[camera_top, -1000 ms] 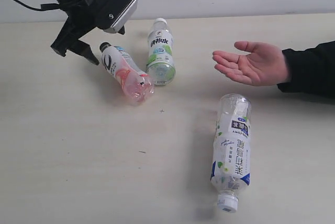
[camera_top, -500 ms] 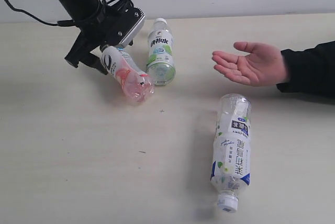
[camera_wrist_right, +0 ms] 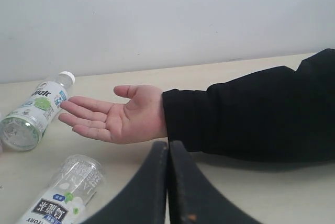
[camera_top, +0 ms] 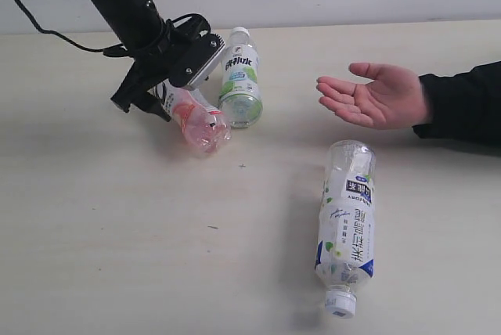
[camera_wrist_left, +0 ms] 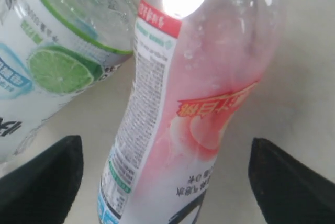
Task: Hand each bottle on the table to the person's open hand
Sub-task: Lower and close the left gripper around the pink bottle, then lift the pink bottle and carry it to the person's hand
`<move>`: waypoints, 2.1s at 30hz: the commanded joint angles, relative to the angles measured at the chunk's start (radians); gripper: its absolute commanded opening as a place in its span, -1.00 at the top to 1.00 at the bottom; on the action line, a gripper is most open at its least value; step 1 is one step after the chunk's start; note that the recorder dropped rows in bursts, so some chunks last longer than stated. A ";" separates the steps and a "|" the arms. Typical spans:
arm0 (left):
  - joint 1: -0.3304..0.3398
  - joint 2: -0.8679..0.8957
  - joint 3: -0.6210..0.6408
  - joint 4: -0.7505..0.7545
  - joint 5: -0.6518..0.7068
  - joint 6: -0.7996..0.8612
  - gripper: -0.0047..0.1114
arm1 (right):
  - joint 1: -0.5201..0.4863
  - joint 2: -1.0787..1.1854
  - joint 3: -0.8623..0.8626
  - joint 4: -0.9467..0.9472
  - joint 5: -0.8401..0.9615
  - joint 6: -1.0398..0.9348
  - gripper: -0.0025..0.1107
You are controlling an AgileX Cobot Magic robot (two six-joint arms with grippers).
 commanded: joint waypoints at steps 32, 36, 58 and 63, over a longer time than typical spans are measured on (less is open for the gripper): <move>-0.007 0.061 -0.008 -0.005 0.045 -0.024 0.45 | -0.005 -0.006 0.005 0.000 -0.005 0.002 0.96; -0.007 0.061 -0.008 -0.005 0.072 -0.067 0.91 | -0.005 -0.006 0.005 0.000 -0.005 0.002 0.96; -0.017 -0.075 -0.008 0.023 0.293 -0.249 0.92 | -0.005 -0.006 0.005 0.000 -0.005 0.002 0.96; -0.057 -0.124 -0.008 0.028 0.297 -0.528 0.92 | -0.005 -0.006 0.005 0.000 -0.005 0.002 0.96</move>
